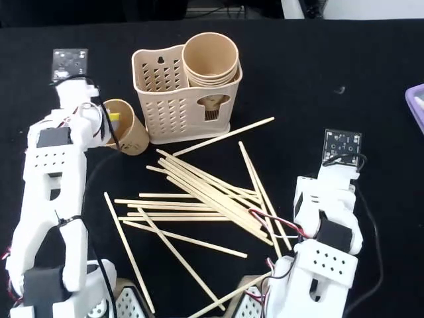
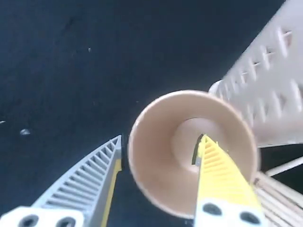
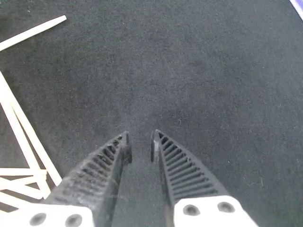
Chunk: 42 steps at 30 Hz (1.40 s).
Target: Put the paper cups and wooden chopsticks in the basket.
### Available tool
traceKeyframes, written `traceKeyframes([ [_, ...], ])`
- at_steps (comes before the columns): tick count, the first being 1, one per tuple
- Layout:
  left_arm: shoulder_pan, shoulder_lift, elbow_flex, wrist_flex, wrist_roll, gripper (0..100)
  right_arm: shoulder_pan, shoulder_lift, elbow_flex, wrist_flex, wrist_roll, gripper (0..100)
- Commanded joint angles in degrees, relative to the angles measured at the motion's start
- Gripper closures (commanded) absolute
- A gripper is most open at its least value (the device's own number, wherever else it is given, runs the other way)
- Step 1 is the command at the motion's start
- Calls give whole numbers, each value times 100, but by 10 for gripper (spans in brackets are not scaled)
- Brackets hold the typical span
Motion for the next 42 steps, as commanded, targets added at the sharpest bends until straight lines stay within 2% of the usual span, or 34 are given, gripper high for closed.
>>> traceKeyframes([
  [1, -365, -97, -312, 44, -299, 740, -79, 31, -31, -79, 0, 910],
  [6, -479, -35, -48, 44, -325, 739, -79, 22, -31, -79, 0, 910],
  [12, 13, -35, 391, 26, -325, 743, -79, 31, -31, -79, 0, 910],
  [17, 180, -35, 778, -457, -325, 748, -70, 40, -31, -79, 0, 910],
  [19, 189, -44, 831, -492, -325, 820, -70, 40, -31, -79, 0, 910],
  [21, 189, -88, 831, -475, -360, 958, -70, 40, -31, -79, 0, 910],
  [22, 189, -97, 804, -475, -378, 982, -70, 31, -31, -79, 0, 910],
  [23, 180, -105, 813, -466, -334, 948, -70, 31, -31, -79, 0, 910],
  [25, 145, -149, 752, -360, -352, 969, -70, 31, -31, -79, 0, 910],
  [33, -180, -1433, -752, 1345, -334, 970, -70, 31, -31, -79, 0, 910],
  [36, -321, -1820, -1587, 1600, -273, 970, -79, 22, -31, -79, 0, 910],
  [42, -356, -2136, -3116, 1644, 1046, 967, -79, 22, -22, -79, -18, 910],
])
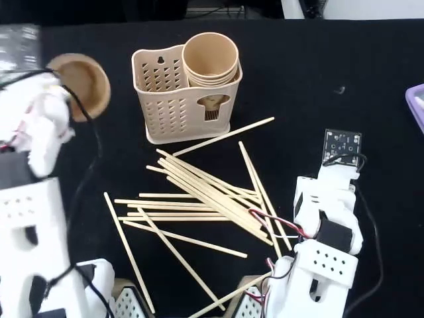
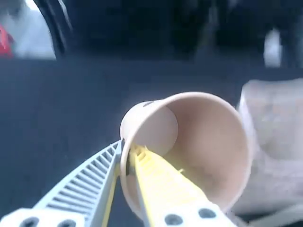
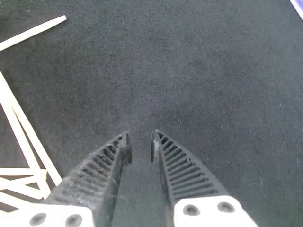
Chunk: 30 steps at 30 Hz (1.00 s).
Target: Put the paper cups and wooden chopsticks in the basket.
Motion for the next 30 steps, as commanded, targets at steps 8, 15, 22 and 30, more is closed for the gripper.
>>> traceKeyframes([
  [8, 1402, -229, -2000, 79, 1547, 966, -79, 22, 75, -123, -26, 910],
  [15, 2378, 404, -2334, 536, 1521, 966, -79, 22, 84, -123, -35, 910],
  [22, 3257, 1846, -4215, 1292, 1512, 966, -79, 22, 92, -123, -35, 910],
  [30, 3503, 3798, -6123, 2101, 1503, 966, -79, 22, 215, -273, -9, 910],
])
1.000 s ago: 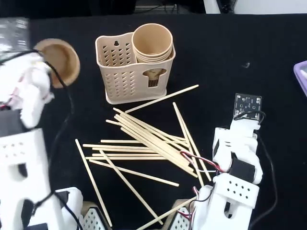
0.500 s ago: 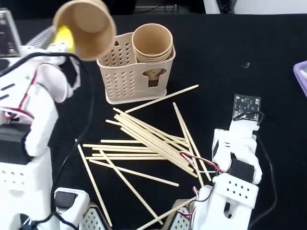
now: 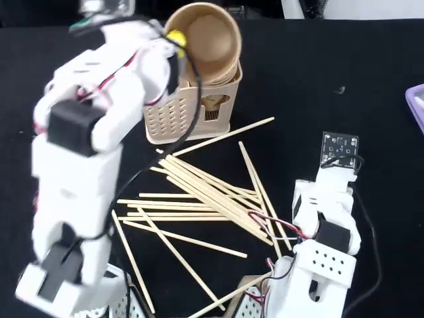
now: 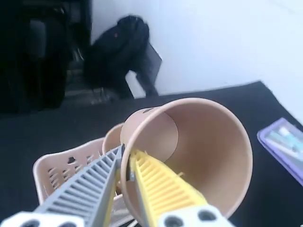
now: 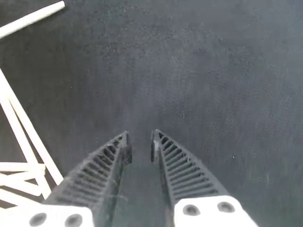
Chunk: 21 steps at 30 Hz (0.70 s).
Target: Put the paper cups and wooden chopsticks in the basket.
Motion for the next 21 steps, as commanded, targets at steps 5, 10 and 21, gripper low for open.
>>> traceKeyframes([
  [5, -84, 1670, -1701, 571, -246, 970, -79, 22, 13, -185, 0, 910],
  [10, -180, 2207, -2246, 563, -299, 970, -79, 22, 13, -185, 0, 910],
  [21, -233, 2488, -2325, 826, -255, 823, -88, 22, 13, -185, 0, 910],
])
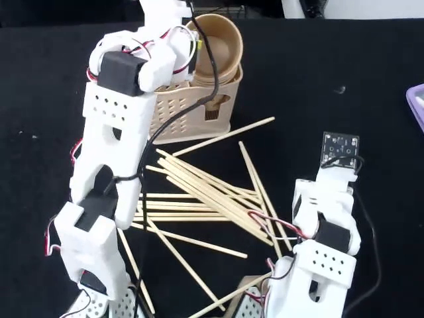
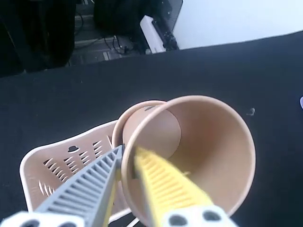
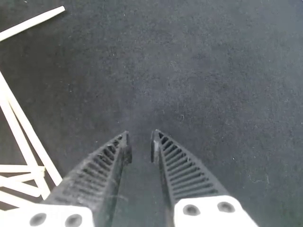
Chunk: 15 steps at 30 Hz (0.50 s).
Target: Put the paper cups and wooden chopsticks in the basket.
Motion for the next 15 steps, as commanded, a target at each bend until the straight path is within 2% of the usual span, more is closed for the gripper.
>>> traceKeyframes([
  [1, -66, -105, -286, 35, 35, 803, -88, 22, -22, -123, 0, 910],
  [7, -215, -79, -602, -176, 589, 796, -88, 22, -22, -123, 0, 910],
  [15, -215, -44, -778, -695, 615, 797, -88, 22, -22, -114, 0, 910],
])
